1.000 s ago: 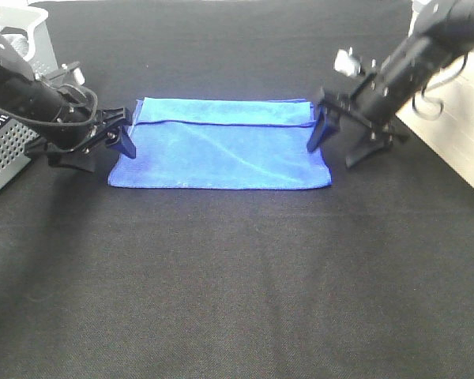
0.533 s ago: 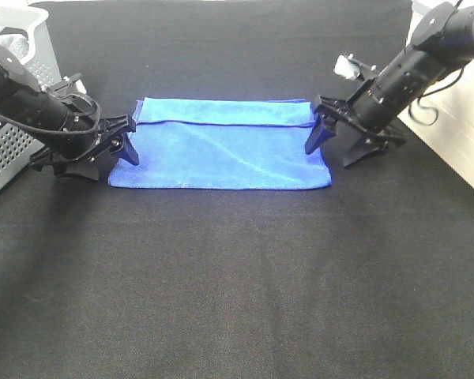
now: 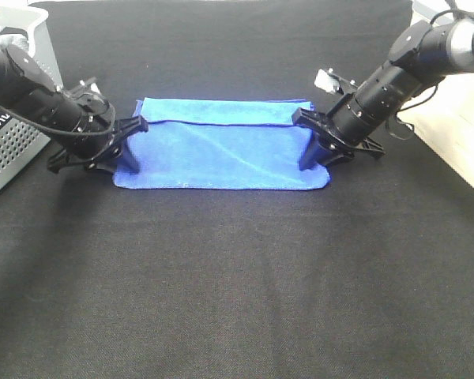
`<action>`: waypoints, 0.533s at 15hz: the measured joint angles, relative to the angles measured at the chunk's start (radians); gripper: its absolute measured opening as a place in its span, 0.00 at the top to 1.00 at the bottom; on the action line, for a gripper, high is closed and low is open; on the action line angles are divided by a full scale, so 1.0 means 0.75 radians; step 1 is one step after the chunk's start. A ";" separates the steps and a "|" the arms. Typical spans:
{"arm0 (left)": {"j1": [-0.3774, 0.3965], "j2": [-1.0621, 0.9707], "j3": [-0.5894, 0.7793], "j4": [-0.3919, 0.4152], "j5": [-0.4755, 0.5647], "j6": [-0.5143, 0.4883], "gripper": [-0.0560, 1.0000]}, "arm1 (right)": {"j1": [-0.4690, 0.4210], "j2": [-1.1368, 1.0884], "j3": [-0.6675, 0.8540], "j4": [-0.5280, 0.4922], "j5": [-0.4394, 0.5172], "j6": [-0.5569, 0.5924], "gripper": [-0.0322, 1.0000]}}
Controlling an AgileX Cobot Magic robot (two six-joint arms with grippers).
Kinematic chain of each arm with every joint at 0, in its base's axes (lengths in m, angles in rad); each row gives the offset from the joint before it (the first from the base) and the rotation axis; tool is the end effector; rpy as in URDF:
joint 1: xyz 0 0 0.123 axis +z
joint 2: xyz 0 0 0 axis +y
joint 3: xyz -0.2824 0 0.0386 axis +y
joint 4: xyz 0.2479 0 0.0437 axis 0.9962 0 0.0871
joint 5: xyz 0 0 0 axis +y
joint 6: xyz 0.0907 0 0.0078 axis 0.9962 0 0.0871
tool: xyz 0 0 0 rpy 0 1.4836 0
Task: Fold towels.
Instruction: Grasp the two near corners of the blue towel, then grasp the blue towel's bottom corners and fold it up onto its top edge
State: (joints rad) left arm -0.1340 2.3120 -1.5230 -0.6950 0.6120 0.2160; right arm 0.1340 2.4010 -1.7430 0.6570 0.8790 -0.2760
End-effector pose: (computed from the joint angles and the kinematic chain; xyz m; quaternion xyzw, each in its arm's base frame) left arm 0.4471 -0.0941 0.0813 -0.0852 0.9620 -0.2246 0.1298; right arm 0.4661 0.1061 0.0899 -0.0059 0.9638 0.2557 0.0756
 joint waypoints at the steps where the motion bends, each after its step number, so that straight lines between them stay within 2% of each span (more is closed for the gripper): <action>1: 0.000 0.000 -0.001 0.013 0.029 -0.011 0.93 | 0.000 0.000 0.000 -0.017 0.003 0.029 0.96; 3: 0.000 -0.003 -0.004 0.027 0.103 -0.036 0.94 | 0.000 0.000 0.000 -0.023 0.039 0.059 0.97; 6: 0.000 -0.069 0.013 0.153 0.276 -0.052 0.94 | 0.000 -0.043 0.008 -0.071 0.172 0.092 0.97; 8: -0.001 -0.168 0.092 0.227 0.323 -0.071 0.94 | 0.000 -0.157 0.108 -0.091 0.183 0.095 0.97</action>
State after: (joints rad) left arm -0.1350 2.1860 -1.4540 -0.5250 0.8540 0.1630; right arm 0.1340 2.2830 -1.6620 0.5890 1.0160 -0.2050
